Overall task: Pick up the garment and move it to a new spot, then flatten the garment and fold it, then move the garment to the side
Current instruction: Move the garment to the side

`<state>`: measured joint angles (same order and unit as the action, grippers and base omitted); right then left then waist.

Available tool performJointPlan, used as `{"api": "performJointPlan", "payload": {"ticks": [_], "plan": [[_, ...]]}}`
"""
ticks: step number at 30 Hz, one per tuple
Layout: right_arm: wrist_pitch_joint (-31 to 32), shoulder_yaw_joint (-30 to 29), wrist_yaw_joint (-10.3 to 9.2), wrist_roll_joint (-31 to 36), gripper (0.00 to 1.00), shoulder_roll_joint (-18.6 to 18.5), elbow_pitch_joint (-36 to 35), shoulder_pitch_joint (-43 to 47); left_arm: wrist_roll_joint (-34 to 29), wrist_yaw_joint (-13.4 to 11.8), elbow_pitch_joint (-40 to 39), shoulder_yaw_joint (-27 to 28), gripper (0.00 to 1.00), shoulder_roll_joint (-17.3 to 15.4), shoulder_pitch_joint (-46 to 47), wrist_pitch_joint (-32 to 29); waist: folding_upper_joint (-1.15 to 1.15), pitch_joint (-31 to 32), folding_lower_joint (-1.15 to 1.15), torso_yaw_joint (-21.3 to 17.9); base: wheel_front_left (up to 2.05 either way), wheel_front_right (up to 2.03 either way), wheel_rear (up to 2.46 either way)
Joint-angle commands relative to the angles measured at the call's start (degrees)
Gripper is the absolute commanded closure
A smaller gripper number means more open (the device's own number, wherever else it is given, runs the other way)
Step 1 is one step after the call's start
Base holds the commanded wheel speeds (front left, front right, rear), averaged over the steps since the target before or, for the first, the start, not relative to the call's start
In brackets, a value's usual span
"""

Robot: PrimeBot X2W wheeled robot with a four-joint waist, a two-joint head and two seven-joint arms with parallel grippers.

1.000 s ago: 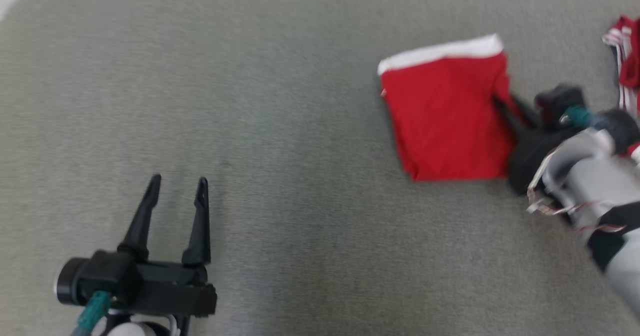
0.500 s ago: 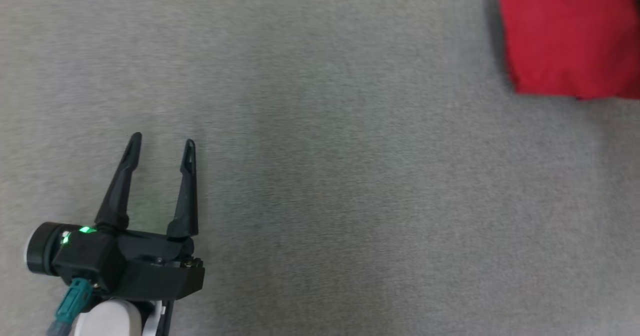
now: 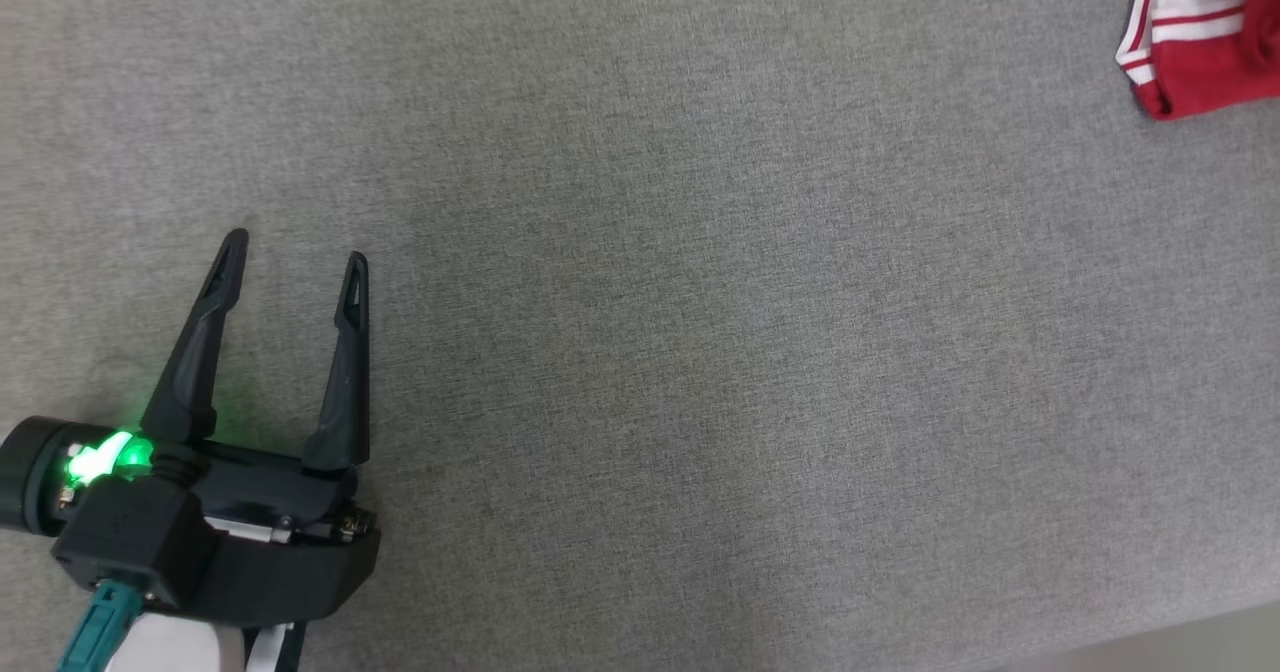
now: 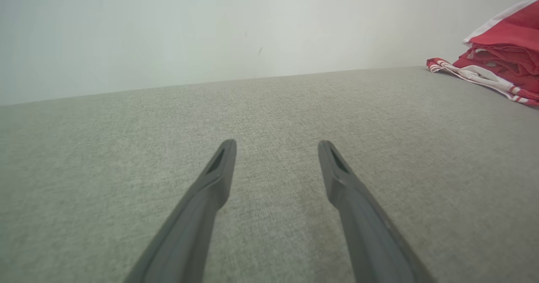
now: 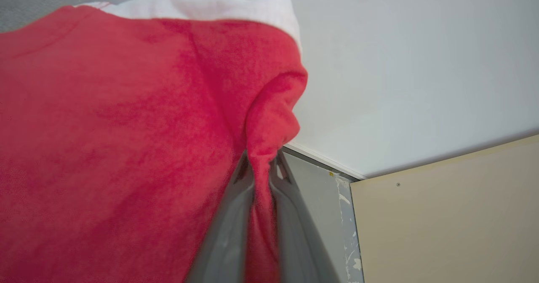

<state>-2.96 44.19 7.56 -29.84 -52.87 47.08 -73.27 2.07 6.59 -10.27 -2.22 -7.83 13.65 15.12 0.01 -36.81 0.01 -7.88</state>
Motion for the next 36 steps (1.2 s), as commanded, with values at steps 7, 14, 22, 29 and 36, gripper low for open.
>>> {"api": "performJointPlan", "payload": {"ticks": [7,14,22,29,36], "plan": [[-0.1,1.5,-0.19,2.1,0.98,0.4,3.8,-4.0,-0.4,-0.1,-0.8,-0.1,0.0,-0.8,0.6,0.0,-0.01,-2.2,-0.01,-0.6,0.0,0.0,0.0],[-4.0,-1.2,-0.19,3.6,0.0,2.5,8.4,-7.0,-0.1,-0.5,-0.4,-0.3,0.0,-0.5,0.6,0.0,-0.01,-2.1,-0.01,0.3,0.0,0.0,0.0],[-10.4,-3.8,-0.19,4.0,0.0,9.1,10.0,-4.9,1.1,-1.2,0.8,0.6,0.0,0.4,-1.7,0.0,-0.01,5.2,-0.01,0.9,0.0,0.0,0.0],[-12.2,-8.6,-0.19,2.7,0.0,16.0,1.9,4.3,2.3,-2.4,2.9,2.3,0.0,1.4,-7.1,0.0,-0.01,16.7,-0.01,2.3,0.0,0.0,0.0],[-12.2,-19.7,-0.19,5.4,0.0,22.7,-9.3,19.5,2.8,-2.3,5.0,3.4,0.0,1.3,-11.5,0.0,-0.01,23.8,-0.01,3.8,0.0,0.0,0.0]]}}
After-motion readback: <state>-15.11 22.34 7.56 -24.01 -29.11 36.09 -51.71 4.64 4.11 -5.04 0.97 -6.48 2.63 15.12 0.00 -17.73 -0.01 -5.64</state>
